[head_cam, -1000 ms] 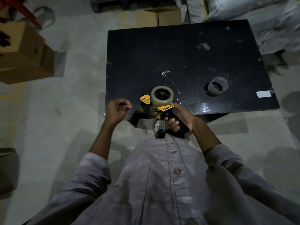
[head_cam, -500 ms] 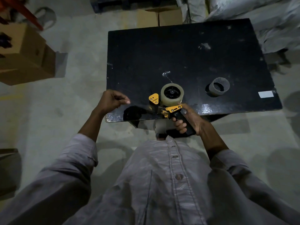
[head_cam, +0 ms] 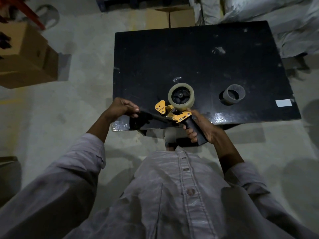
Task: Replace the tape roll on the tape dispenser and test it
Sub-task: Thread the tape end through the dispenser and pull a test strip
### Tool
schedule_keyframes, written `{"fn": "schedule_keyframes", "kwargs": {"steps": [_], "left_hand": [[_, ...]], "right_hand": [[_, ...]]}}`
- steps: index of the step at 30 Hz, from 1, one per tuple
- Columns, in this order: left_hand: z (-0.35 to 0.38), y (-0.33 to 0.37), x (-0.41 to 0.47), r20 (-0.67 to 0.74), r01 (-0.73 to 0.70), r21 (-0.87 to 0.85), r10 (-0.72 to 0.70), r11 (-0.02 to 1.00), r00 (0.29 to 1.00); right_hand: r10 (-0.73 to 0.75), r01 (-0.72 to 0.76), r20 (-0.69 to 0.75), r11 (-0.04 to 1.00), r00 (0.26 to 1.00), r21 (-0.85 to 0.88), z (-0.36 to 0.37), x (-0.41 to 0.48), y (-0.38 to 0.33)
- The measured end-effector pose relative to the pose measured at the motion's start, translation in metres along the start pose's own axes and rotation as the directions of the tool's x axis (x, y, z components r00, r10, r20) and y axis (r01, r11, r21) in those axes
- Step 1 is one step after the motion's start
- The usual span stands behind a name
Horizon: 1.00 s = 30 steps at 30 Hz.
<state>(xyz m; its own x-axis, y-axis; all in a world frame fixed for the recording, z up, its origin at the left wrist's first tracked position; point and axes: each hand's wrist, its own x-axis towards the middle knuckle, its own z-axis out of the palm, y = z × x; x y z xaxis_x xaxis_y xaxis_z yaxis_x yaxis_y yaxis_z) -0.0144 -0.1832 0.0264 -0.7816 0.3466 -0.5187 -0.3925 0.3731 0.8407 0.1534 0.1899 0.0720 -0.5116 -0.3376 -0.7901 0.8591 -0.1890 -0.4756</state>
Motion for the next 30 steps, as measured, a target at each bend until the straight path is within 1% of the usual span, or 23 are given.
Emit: {"fn": "schedule_keyframes", "kwargs": {"steps": [1,3,5,7,8,10,13,15,18,20,22,24,27,29,30], "left_hand": [[0.001,0.0,0.002,0.021,0.046,-0.019,-0.046,0.999,0.999],[0.002,0.002,0.006,0.108,0.114,-0.045,-0.109,0.992,0.988],[0.001,0.004,0.01,0.22,0.155,-0.127,-0.124,0.98,0.967],[0.0,0.003,0.014,0.287,0.202,-0.239,-0.129,0.95,0.949],[0.0,0.003,0.016,0.288,0.226,-0.276,-0.143,0.934,0.947],[0.003,0.004,0.018,0.257,0.255,-0.298,-0.18,0.92,0.949],[0.014,0.006,0.023,0.164,0.238,-0.299,-0.195,0.924,0.967],[0.02,0.006,0.026,0.126,0.241,-0.307,-0.211,0.921,0.969],[0.025,0.003,0.032,0.098,0.271,-0.283,-0.253,0.92,0.962],[0.027,0.0,0.034,0.093,0.325,-0.253,-0.312,0.911,0.946],[0.031,-0.005,0.033,0.123,0.406,-0.212,-0.388,0.889,0.914],[0.041,-0.014,0.028,0.179,0.493,-0.168,-0.466,0.854,0.867],[0.065,-0.026,0.017,0.298,0.611,-0.101,-0.562,0.785,0.771],[0.081,-0.03,0.011,0.37,0.67,-0.093,-0.599,0.736,0.71],[0.087,-0.031,0.009,0.395,0.688,-0.103,-0.605,0.719,0.692]], "right_hand": [[-0.006,0.006,-0.012,1.0,1.0,-0.008,0.001,0.0,0.0],[-0.016,0.016,-0.03,1.0,0.999,-0.015,0.001,0.001,0.0],[-0.019,0.019,-0.03,1.0,0.999,-0.008,-0.001,0.001,0.001],[-0.024,0.024,-0.031,1.0,0.999,-0.009,-0.002,0.001,0.002],[-0.031,0.03,-0.036,0.999,0.999,-0.018,-0.003,0.001,0.002],[-0.049,0.047,-0.049,0.998,0.998,-0.042,-0.004,0.001,0.003],[-0.068,0.064,-0.06,0.995,0.996,-0.07,-0.005,0.001,0.003],[-0.079,0.074,-0.061,0.994,0.995,-0.078,-0.004,0.001,0.002],[-0.087,0.081,-0.063,0.993,0.994,-0.088,-0.004,0.0,-0.001],[-0.088,0.082,-0.071,0.992,0.994,-0.093,-0.005,0.0,-0.003],[-0.093,0.086,-0.078,0.992,0.993,-0.094,-0.007,0.0,-0.004],[-0.092,0.085,-0.08,0.992,0.993,-0.09,-0.008,-0.001,-0.006],[-0.097,0.09,-0.081,0.992,0.992,-0.087,-0.007,-0.005,-0.012],[-0.117,0.108,-0.087,0.989,0.989,-0.101,-0.008,-0.008,-0.016],[-0.125,0.115,-0.093,0.987,0.988,-0.111,-0.008,-0.009,-0.018]]}}
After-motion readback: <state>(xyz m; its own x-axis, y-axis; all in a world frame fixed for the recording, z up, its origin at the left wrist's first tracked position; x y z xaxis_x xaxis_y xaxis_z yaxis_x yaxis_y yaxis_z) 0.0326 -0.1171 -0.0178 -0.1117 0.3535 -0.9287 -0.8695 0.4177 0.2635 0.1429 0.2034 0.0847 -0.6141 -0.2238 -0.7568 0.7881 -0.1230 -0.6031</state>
